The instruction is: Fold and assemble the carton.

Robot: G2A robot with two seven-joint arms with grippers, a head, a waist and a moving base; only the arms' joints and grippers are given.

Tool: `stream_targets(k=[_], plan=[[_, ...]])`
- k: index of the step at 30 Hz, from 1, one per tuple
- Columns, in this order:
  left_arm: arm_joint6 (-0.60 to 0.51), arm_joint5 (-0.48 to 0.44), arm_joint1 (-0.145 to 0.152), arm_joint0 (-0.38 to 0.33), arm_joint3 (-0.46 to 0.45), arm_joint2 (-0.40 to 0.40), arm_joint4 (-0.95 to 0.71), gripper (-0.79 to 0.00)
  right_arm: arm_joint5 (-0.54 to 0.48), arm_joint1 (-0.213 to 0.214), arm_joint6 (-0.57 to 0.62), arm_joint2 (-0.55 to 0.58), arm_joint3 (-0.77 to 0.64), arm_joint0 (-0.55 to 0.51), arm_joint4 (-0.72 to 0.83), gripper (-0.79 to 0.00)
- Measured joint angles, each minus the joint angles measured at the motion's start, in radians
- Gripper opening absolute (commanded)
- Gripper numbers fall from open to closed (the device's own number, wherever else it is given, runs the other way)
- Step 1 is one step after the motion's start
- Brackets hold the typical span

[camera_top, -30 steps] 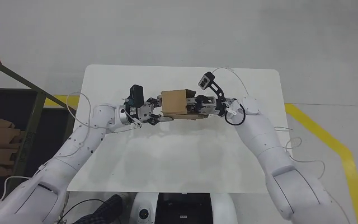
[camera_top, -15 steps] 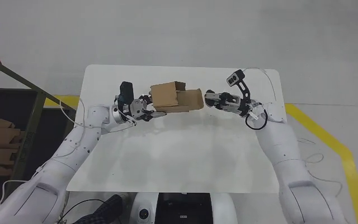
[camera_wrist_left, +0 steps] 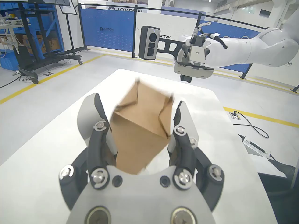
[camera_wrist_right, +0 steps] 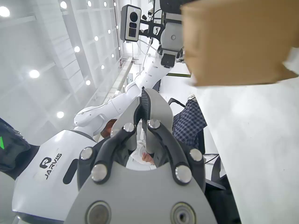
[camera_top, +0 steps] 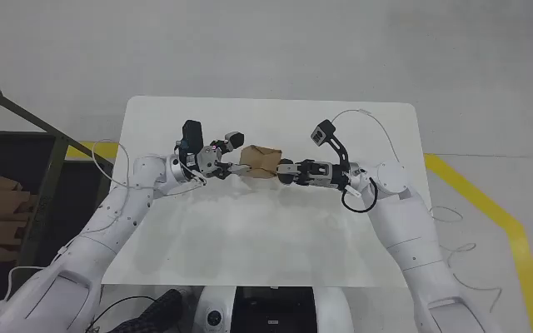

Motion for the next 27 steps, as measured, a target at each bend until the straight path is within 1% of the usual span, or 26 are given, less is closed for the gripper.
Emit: stream_targets(k=[2, 6, 7, 10, 14, 17, 22, 27], plan=[[0.004, -0.005, -0.002, 0.003, -0.002, 0.001, 0.004, -0.231, 0.002, 0.001, -0.018, 0.003, 0.007, 0.002, 0.010, -0.785], [0.005, -0.001, -0.005, 0.006, 0.008, -0.002, 0.006, -0.185, -0.006, 0.004, -0.017, 0.005, 0.021, -0.001, 0.029, -0.785], [0.007, -0.001, -0.006, 0.005, 0.015, -0.006, 0.000, -0.154, -0.006, 0.006, -0.015, 0.005, 0.024, -0.002, 0.028, -0.785], [0.020, -0.006, -0.004, 0.002, 0.024, -0.027, -0.013, 0.000, -0.001, 0.013, -0.034, 0.013, 0.028, -0.008, 0.001, -0.785], [0.026, -0.004, 0.002, 0.010, 0.029, -0.060, -0.023, 0.000, 0.008, 0.024, -0.098, 0.034, 0.020, -0.023, -0.059, -0.785], [-0.007, -0.005, 0.003, 0.012, 0.049, -0.075, -0.045, 0.000, 0.023, 0.034, -0.147, 0.052, 0.002, -0.039, -0.109, -0.785], [-0.116, 0.005, -0.004, 0.006, 0.071, -0.073, -0.094, 0.000, 0.077, 0.051, -0.238, 0.080, -0.015, -0.065, -0.215, -0.785], [-0.245, 0.004, -0.022, -0.007, 0.100, -0.051, -0.200, 0.000, 0.067, 0.053, -0.249, 0.080, 0.017, -0.066, -0.190, -0.785]])
